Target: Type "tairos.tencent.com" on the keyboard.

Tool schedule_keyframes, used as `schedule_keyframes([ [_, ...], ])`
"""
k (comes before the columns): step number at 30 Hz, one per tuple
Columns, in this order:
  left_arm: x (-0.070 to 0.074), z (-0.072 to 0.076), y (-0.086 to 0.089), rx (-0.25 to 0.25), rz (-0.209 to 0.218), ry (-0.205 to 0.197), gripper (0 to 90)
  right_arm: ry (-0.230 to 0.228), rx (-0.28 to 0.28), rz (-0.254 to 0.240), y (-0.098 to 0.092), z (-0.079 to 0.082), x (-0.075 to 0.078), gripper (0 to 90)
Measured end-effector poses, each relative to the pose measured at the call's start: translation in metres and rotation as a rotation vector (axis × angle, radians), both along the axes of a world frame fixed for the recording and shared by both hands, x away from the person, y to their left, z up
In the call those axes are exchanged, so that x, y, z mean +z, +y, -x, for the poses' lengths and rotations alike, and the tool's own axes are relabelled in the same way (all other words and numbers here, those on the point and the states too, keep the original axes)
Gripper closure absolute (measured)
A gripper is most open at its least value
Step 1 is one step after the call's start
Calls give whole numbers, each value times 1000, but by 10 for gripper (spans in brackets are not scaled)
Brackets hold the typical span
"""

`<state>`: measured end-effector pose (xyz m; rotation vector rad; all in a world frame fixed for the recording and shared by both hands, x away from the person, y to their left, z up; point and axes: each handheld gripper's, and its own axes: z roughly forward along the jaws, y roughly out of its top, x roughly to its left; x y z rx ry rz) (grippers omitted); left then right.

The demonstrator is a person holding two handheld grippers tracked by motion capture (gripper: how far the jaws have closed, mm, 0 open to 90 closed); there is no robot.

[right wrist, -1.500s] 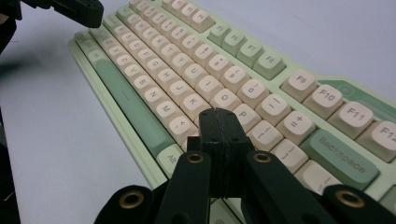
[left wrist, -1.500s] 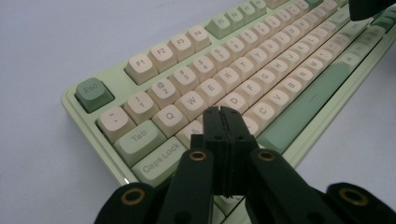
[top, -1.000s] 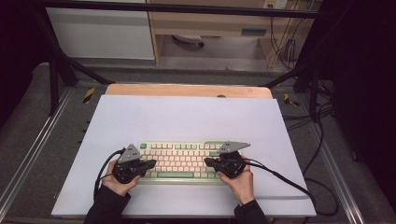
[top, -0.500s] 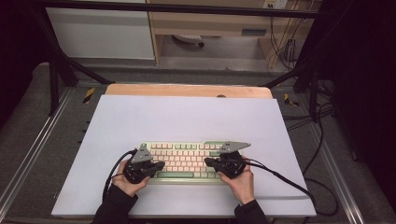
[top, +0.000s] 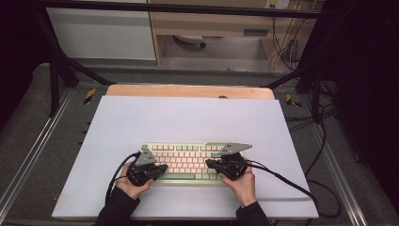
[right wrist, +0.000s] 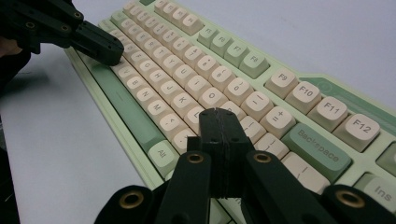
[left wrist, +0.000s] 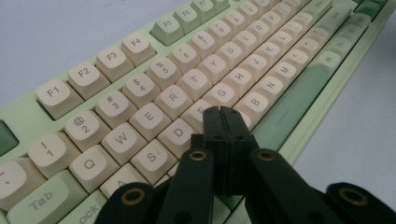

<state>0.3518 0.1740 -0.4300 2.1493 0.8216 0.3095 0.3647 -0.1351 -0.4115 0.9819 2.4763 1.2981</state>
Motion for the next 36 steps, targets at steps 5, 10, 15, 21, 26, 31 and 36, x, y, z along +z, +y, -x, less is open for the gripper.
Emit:
schedule_keyframes([
  [5,-1,1,-1,-3,-1,1,898,3,0,1,0,0,0,900],
  [10,2,2,1,-6,6,-4,897,4,-1,1,0,0,0,900],
  [15,5,4,4,-5,11,-11,897,2,0,-4,1,0,0,900],
  [21,8,6,11,5,21,-16,897,0,-2,-13,1,0,1,900],
  [26,8,7,17,14,27,-14,897,-1,-5,-16,1,0,2,900],
  [31,10,8,24,22,33,-16,896,-4,-5,-22,4,-1,2,900],
  [36,11,8,29,34,39,-17,896,-7,-4,-21,7,-1,3,900],
])
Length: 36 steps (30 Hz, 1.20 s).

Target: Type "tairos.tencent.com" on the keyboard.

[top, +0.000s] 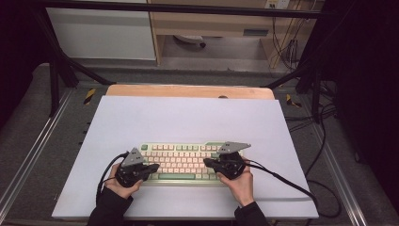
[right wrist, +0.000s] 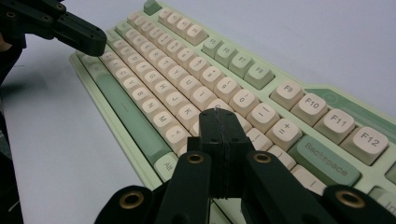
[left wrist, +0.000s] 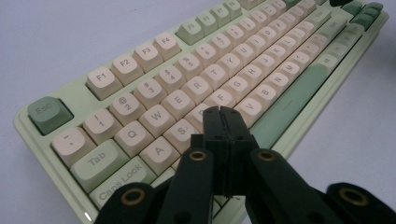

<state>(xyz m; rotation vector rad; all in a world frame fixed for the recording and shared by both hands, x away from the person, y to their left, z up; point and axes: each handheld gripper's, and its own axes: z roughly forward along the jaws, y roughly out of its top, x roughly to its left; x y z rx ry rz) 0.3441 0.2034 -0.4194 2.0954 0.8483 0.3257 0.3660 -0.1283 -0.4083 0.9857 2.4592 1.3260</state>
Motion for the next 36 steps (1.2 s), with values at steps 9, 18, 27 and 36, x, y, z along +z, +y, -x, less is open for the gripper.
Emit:
schedule_keyframes([
  [9,-1,0,7,11,1,0,897,-1,7,0,12,-3,2,900],
  [18,-1,1,14,24,15,4,896,5,5,16,25,-8,-2,900],
  [27,-2,2,20,34,16,6,896,17,-2,41,40,-20,-11,900],
  [36,-3,2,21,35,15,5,896,31,-16,60,42,-26,-18,900],
])
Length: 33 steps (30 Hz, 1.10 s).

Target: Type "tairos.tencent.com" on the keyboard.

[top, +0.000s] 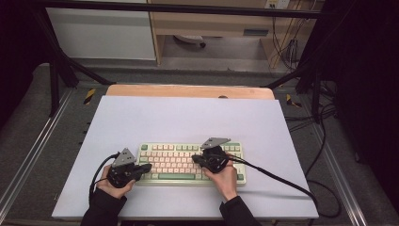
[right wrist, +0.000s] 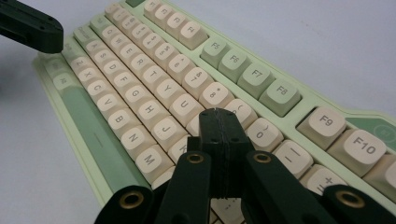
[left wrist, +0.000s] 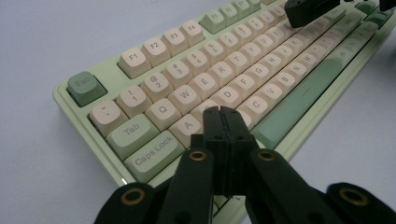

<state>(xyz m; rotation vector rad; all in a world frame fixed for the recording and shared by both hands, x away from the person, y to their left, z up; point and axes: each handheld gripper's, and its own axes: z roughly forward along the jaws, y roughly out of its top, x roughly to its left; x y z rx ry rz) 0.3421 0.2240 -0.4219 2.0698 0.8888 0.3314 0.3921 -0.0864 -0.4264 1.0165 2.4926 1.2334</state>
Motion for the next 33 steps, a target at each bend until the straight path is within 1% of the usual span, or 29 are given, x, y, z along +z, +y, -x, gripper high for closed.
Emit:
schedule_keyframes([
  [1,0,0,0,0,1,0,896,-4,-3,4,0,-1,-1,900],
  [3,0,0,0,0,0,0,896,3,-7,14,0,-1,-2,900],
  [6,0,0,0,0,1,0,896,1,-7,10,1,-1,-3,900],
  [8,0,0,0,0,1,-1,896,-2,-8,24,1,-2,-5,900],
  [10,0,0,1,2,3,-1,896,-8,-6,24,1,-2,-5,900],
  [11,0,0,1,2,4,-1,896,-3,-7,24,1,-2,-4,900],
  [15,0,0,1,2,4,-1,896,-18,5,-5,-1,2,3,900],
  [19,0,0,1,2,4,-1,896,-26,22,-12,-3,8,9,900],
  [21,0,0,0,2,2,-1,896,-30,31,-24,-2,11,10,900],
  [22,0,0,0,1,2,0,897,-24,33,-31,-2,12,11,900],
  [27,0,0,1,2,4,-1,896,-32,54,-30,3,17,12,900],
  [33,0,0,1,2,4,-1,896,-18,69,-32,8,20,8,900],
])
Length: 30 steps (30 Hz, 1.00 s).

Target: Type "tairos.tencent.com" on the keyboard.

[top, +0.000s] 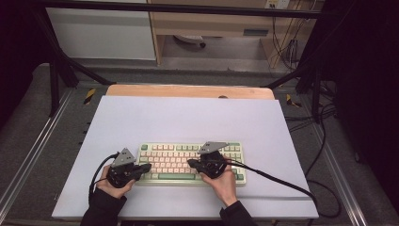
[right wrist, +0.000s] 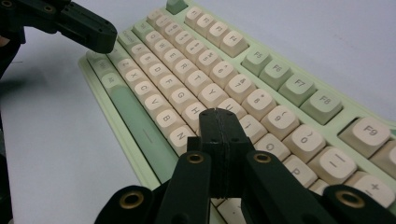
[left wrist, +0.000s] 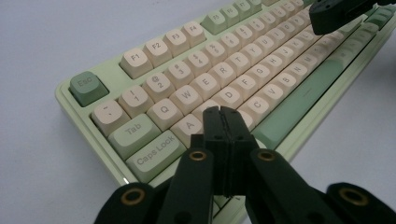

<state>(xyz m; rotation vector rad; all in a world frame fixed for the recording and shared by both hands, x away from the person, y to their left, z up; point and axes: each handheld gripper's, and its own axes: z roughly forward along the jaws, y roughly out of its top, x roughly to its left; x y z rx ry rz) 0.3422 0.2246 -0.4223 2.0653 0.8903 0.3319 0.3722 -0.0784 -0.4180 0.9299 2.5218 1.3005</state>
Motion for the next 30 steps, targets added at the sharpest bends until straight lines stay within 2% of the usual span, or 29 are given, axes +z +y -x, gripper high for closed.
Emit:
schedule_keyframes([
  [15,0,0,0,1,1,0,897,34,19,11,7,4,-14,900],
  [22,1,0,0,1,3,-1,896,26,23,22,8,4,-17,900],
  [25,1,0,0,-1,5,-3,896,29,23,18,7,5,-15,900],
  [30,3,1,1,-2,12,-8,892,-7,13,9,0,6,-3,900],
])
